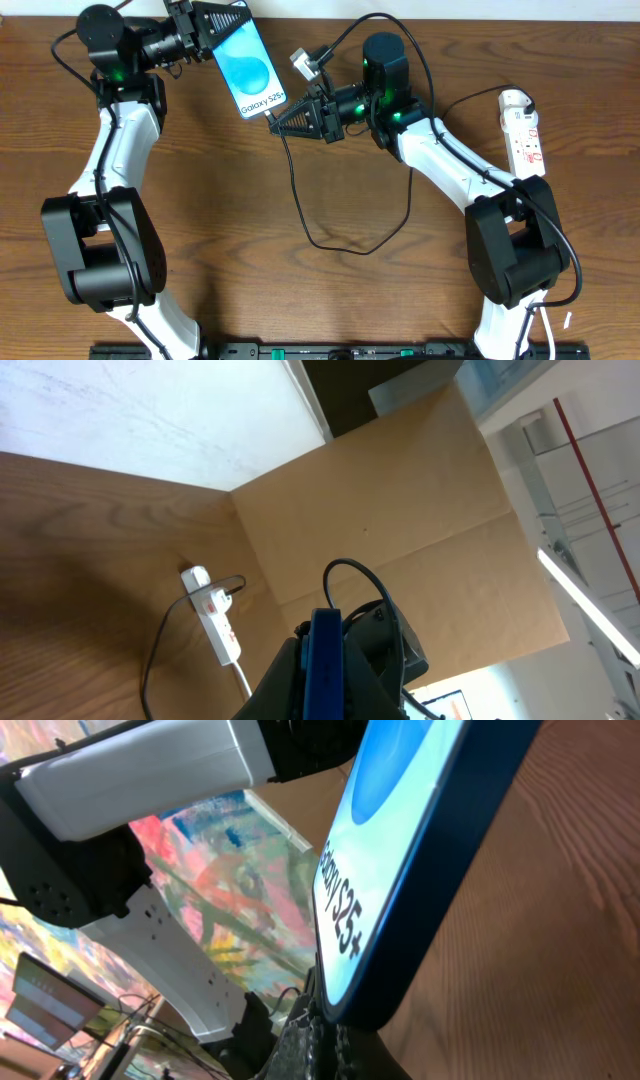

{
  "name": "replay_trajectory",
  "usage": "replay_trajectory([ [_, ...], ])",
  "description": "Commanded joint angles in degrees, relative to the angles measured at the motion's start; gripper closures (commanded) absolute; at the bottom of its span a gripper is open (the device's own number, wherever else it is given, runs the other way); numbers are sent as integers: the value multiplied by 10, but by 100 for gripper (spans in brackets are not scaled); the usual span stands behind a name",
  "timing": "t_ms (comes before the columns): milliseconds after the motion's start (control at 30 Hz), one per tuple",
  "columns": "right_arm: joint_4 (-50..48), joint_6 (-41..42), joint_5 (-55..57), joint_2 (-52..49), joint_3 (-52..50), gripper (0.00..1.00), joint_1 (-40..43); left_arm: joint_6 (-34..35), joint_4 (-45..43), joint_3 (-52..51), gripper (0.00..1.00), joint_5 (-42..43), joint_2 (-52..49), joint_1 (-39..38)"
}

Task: Plug charger to phone and switch on socket
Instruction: 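Align the plug below the phone's bottom port, phone held by left gripper, then push the USB-C plug up into the phone's bottom port with right gripper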

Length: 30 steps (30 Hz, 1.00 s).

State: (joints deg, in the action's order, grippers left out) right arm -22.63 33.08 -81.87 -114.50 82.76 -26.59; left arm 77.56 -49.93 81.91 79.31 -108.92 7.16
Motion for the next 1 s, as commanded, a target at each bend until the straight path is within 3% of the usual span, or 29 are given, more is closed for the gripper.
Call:
replay_trajectory([
  [0, -10, 17, 14, 3, 6, 99, 1, -10, -5, 15, 92, 13, 13, -10],
  [733, -13, 87, 53, 3, 6, 99, 1, -32, -5, 15, 93, 12, 13, -11],
  [967, -65, 124, 53, 3, 6, 99, 1, -32, -5, 13, 93, 17, 13, -11],
])
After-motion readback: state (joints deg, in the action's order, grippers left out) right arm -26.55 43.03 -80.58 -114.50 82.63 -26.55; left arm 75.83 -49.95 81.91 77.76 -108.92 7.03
